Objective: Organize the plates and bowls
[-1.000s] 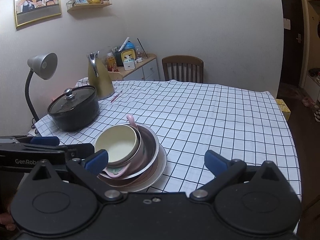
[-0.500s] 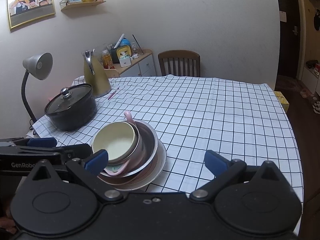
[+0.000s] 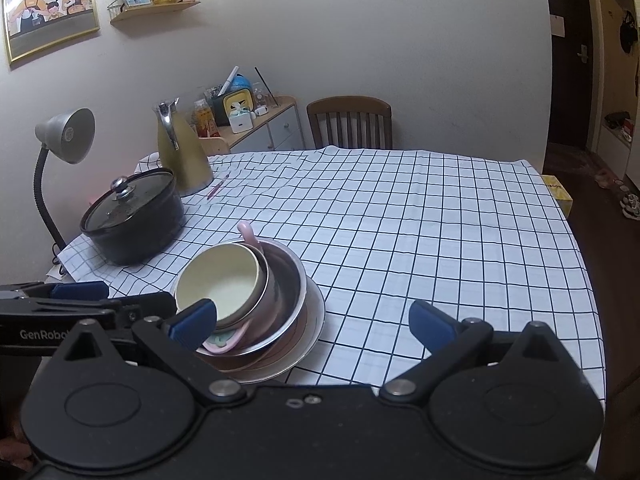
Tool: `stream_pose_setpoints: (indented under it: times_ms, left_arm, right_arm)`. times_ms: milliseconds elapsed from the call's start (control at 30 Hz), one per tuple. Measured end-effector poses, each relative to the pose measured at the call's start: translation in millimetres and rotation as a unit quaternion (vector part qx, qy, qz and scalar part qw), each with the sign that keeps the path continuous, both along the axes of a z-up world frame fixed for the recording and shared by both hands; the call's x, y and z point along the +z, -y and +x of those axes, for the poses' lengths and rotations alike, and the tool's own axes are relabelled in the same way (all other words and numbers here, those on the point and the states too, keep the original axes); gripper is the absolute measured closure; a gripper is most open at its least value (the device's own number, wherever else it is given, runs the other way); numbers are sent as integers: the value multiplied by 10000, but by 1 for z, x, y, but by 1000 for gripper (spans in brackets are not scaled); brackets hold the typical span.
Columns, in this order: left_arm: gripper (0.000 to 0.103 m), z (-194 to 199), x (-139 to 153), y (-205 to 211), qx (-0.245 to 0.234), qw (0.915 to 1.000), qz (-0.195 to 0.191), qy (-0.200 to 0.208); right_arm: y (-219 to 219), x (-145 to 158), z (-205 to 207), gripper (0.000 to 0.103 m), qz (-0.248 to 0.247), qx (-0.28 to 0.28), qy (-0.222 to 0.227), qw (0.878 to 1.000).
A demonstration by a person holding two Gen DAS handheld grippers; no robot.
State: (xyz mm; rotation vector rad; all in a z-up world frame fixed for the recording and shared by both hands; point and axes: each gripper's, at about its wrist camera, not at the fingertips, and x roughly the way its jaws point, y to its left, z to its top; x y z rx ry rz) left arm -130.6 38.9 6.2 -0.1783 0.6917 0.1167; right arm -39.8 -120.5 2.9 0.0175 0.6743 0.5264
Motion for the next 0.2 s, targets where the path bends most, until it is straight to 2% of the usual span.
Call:
stream_pose_setpoints:
  times_ms: [200]
  left_arm:
    - [2, 5, -1, -2, -32, 10000, 16, 2]
  right_arm:
    - [-2, -1, 4, 0, -20, -21, -26, 10000]
